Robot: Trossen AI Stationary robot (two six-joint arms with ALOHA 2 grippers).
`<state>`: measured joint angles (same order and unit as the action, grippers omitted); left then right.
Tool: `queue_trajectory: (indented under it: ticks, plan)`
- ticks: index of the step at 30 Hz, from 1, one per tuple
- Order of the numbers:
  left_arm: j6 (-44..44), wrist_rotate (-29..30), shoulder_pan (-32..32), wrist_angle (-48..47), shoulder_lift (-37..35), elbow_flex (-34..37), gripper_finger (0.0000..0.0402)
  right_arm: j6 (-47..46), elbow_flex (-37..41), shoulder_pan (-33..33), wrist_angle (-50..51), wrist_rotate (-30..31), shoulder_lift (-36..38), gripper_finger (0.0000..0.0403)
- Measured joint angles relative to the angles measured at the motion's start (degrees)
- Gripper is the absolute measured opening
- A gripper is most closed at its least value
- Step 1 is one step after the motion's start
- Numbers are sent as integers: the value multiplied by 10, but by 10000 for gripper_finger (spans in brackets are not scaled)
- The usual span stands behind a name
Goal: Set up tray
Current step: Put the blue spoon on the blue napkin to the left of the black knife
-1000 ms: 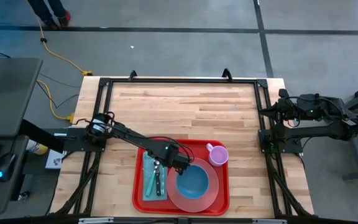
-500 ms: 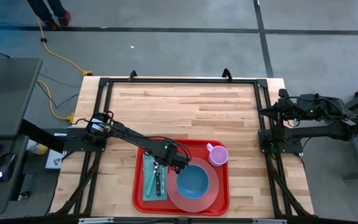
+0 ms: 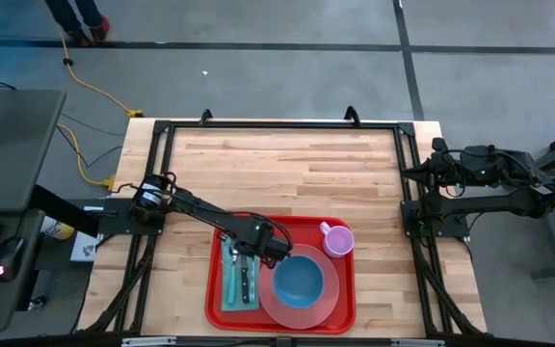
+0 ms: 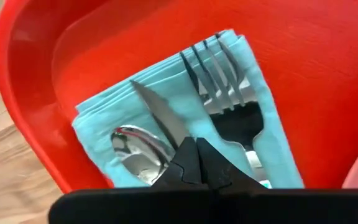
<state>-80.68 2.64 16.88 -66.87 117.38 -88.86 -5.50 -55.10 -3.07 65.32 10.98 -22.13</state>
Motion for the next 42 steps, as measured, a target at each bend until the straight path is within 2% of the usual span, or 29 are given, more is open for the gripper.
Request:
queue_trajectory:
  ticks: [31,42]
  plan:
    - [-12,-1,0,-55,0,0,8,0,0,0,0,0,0,0]
    - [-6,10,0,-7,0,5,8,0,0,0,0,4,0,0]
